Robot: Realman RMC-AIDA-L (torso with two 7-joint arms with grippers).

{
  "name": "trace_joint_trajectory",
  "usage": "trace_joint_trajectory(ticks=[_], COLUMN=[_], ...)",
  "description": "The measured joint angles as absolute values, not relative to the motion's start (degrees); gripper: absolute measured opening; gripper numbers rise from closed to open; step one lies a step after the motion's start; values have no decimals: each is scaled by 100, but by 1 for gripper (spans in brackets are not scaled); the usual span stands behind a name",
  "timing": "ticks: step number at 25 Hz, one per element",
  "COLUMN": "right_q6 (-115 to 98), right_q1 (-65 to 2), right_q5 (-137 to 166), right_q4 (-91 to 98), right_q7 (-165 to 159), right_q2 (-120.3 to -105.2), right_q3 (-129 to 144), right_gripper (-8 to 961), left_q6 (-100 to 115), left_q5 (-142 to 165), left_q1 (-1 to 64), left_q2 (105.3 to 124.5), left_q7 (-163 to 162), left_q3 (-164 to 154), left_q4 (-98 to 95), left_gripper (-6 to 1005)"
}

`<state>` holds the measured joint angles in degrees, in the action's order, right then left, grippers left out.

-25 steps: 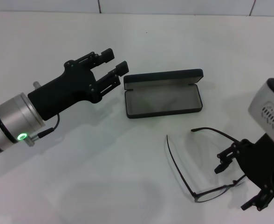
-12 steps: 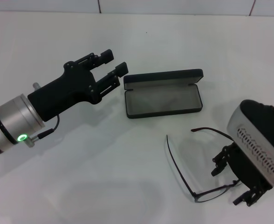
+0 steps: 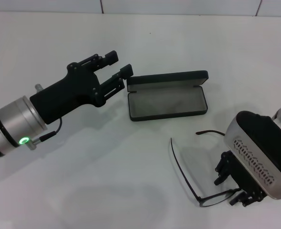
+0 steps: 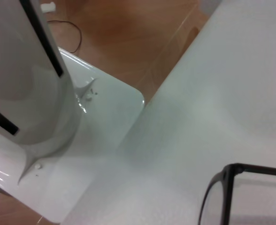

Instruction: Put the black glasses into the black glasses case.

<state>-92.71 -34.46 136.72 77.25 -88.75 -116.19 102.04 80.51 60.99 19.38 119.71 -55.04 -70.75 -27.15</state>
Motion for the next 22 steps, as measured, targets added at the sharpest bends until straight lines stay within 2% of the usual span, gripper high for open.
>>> trace_joint_trajectory(ticks=[6, 14, 22], right_q6=[-9264, -9525, -9939], right_q1=[-3447, -3434, -3025], right_q5=[13688, 13589, 12756], right_q4=[7725, 7856, 8337], right_q7=[-8938, -9001, -8634], right_q2=[-11620, -11610, -11594], right_q3=[10170, 9936, 9020], right_gripper=[342, 148, 110], left_q6=[8051, 8169, 8619], left_q5=[6097, 6135, 6129], left_q1=[1911, 1887, 1863], left_q2=[11971, 11950, 11890], left_q7=[-5527, -5554, -5564], left_q3=[-7055, -7067, -7048], left_q4=[-2716, -2671, -2545], left_gripper=[525, 525, 525])
